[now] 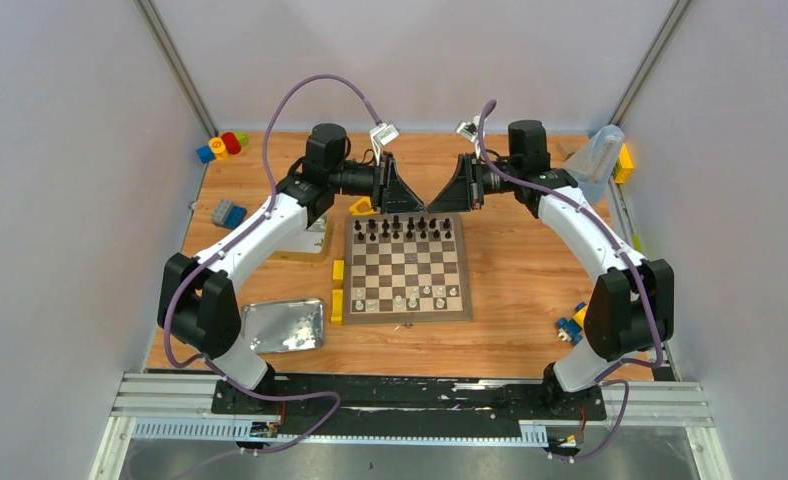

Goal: Set up the chess pieces on the board
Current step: Place the chess piece on the chessboard.

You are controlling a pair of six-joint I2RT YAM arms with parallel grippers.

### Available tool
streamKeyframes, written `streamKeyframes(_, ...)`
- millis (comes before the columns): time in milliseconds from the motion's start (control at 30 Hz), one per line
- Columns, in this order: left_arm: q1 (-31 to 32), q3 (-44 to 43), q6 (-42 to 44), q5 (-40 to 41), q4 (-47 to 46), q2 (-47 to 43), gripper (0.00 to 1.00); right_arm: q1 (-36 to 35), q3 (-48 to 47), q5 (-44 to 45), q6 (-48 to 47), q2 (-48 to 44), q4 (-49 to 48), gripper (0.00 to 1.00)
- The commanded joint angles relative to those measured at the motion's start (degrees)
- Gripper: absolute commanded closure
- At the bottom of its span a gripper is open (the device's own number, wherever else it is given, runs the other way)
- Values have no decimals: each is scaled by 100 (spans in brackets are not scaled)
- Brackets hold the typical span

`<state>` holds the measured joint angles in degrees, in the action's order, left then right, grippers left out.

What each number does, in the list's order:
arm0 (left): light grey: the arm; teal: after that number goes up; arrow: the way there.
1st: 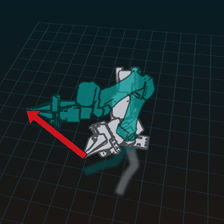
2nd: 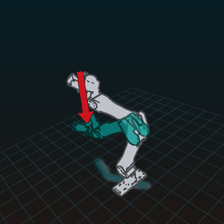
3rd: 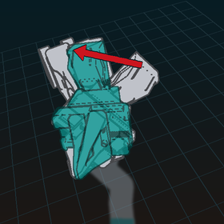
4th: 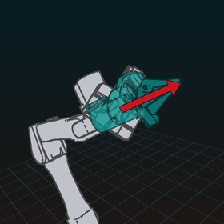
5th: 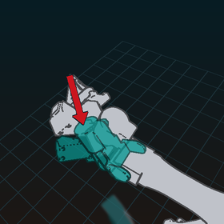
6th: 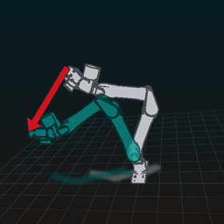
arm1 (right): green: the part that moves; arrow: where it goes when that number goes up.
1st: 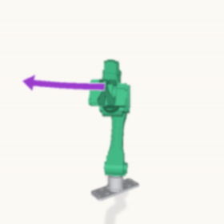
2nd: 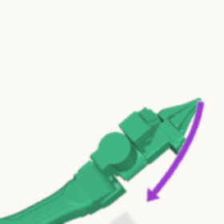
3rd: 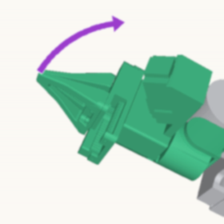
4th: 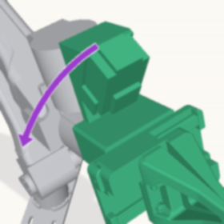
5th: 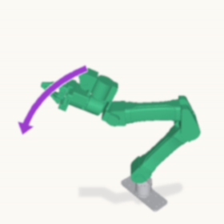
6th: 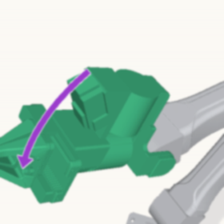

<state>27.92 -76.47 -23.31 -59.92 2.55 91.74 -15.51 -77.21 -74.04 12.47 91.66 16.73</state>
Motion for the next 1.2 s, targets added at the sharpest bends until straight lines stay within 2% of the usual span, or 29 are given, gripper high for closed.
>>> streamKeyframes(0, -33, -131, -393, -270, -553, 22, 61, 68, 31, -173, 82, -44, -290, 96)
streamKeyframes(200, -31, -46, -512, -343, -671, 28, 66, 103, 72, -202, 180, -65, -389, 96)
streamKeyframes(433, -24, 8, -516, -353, -665, 45, 60, 142, 83, -238, 277, -60, -490, 96)
streamKeyframes(867, -8, 59, -529, -354, -664, 84, 60, 177, 68, -313, 466, -21, -670, 96)
streamKeyframes(1167, 18, 49, -661, -397, -817, 132, 66, 171, 74, -309, 484, 66, -714, 96)
